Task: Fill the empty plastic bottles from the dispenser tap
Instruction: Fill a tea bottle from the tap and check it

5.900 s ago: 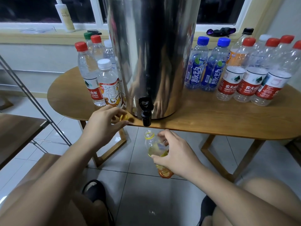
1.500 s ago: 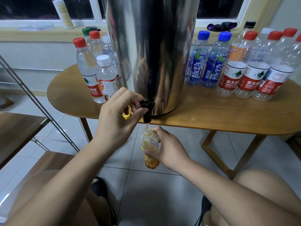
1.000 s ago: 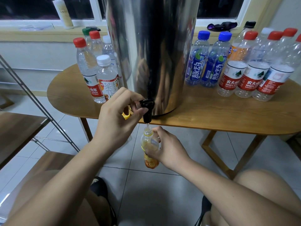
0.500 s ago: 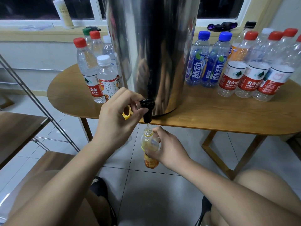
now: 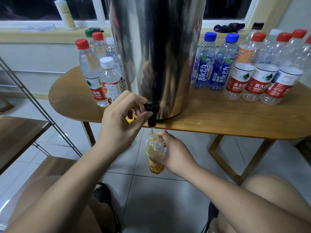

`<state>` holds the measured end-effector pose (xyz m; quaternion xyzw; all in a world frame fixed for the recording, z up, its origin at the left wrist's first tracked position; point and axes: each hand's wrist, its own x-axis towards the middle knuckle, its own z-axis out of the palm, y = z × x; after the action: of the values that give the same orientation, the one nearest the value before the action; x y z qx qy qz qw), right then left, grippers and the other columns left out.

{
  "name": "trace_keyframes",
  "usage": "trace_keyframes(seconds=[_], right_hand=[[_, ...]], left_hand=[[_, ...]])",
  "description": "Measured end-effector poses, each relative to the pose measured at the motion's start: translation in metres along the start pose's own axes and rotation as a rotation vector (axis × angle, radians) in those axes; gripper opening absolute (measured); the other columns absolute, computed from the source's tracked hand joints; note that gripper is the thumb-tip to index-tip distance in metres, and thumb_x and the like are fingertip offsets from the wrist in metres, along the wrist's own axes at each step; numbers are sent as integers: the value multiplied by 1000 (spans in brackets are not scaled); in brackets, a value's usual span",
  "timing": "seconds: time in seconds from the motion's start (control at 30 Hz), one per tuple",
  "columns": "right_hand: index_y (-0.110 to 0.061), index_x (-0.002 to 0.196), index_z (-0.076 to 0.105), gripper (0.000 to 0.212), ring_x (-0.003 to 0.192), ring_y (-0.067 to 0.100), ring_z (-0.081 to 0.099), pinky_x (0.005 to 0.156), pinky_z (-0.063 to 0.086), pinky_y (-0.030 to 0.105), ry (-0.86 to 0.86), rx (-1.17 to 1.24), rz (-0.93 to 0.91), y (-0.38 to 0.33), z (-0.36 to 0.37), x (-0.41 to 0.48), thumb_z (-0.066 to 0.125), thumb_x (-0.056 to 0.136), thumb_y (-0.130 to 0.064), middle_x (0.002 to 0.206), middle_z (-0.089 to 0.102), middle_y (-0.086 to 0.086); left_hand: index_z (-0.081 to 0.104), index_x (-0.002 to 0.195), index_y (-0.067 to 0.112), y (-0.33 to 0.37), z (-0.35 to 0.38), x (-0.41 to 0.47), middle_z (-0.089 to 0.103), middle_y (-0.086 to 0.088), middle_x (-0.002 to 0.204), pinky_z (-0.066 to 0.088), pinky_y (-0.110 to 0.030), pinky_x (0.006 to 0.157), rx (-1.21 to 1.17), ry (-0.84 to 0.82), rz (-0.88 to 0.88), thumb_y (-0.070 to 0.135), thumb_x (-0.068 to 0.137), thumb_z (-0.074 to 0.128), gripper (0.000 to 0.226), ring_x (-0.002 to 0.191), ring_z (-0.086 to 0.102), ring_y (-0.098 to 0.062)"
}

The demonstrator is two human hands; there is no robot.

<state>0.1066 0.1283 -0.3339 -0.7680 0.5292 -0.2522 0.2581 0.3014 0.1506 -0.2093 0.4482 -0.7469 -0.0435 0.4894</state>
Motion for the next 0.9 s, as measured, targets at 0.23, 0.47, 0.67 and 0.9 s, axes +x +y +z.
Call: trace_keyframes(seconds=[0.23,0.47,0.67,0.9], right_hand=[[-39,130,46,63,104,19,67,87,58,44,1,-2,-2,1,1,0,82,80,-53,117,64,-11],[-39,128,47,61,104,18,66,88,57,42,-2,-2,2,1,1,0,83,81,-51,115,63,-11],[-40,130,46,64,105,18,66,89,58,43,-9,-4,8,1,-1,0,82,80,-54,117,63,-12],[-42,125,46,59,104,18,67,88,58,44,-9,9,13,0,0,0,81,79,-53,117,65,-11]], left_hand=[[70,102,10,0,0,0,61,-1,87,43,-23,70,5,0,0,8,94,85,17,81,58,-14],[70,103,11,0,0,0,61,-1,87,44,-25,69,0,-1,4,8,94,85,18,80,58,-15],[70,103,11,-1,0,0,60,-1,87,45,-27,69,-5,-4,3,8,94,85,18,80,58,-16],[70,102,12,-1,0,0,60,1,88,45,-28,68,-1,-5,10,9,95,84,17,80,57,-14]])
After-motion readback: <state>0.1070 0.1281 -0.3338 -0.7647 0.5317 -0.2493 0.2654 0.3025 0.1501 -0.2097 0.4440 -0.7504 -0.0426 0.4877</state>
